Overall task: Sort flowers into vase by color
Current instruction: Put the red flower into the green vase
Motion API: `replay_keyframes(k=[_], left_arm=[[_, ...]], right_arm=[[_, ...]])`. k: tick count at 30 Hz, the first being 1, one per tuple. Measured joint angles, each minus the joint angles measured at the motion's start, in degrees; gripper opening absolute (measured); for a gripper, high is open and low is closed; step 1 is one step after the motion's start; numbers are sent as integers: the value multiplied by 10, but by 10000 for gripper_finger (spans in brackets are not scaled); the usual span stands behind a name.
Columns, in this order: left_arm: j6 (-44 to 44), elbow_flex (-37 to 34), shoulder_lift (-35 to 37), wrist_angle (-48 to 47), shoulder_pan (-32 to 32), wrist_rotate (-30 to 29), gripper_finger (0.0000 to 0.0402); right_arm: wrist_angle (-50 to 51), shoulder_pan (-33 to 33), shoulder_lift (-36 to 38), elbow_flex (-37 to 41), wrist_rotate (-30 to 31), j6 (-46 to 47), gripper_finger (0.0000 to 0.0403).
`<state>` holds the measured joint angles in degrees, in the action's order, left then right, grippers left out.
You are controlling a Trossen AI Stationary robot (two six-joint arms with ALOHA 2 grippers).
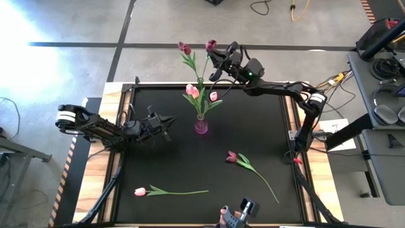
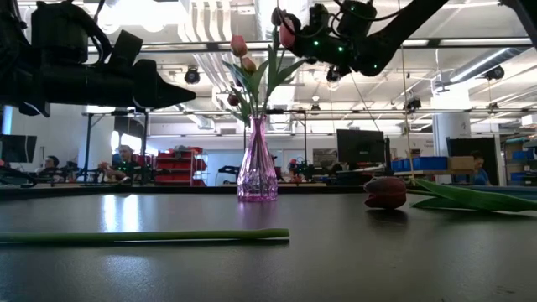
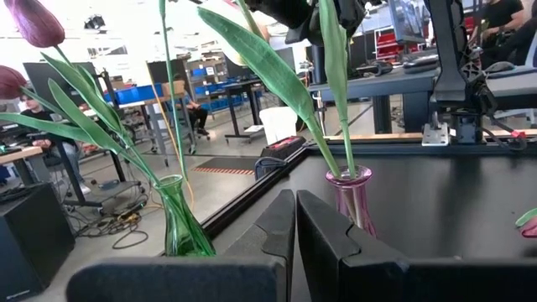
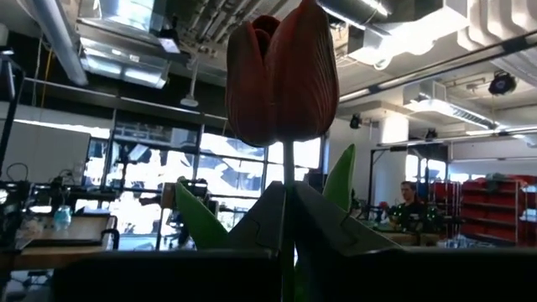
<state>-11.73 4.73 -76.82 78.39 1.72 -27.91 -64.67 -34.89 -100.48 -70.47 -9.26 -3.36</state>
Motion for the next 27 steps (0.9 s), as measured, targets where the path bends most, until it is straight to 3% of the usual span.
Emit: replay_keyframes(k=[27], left_arm=[[2, 0, 0, 0, 0, 0, 1]], right_arm=[[18, -15, -40, -49, 3, -42, 13]])
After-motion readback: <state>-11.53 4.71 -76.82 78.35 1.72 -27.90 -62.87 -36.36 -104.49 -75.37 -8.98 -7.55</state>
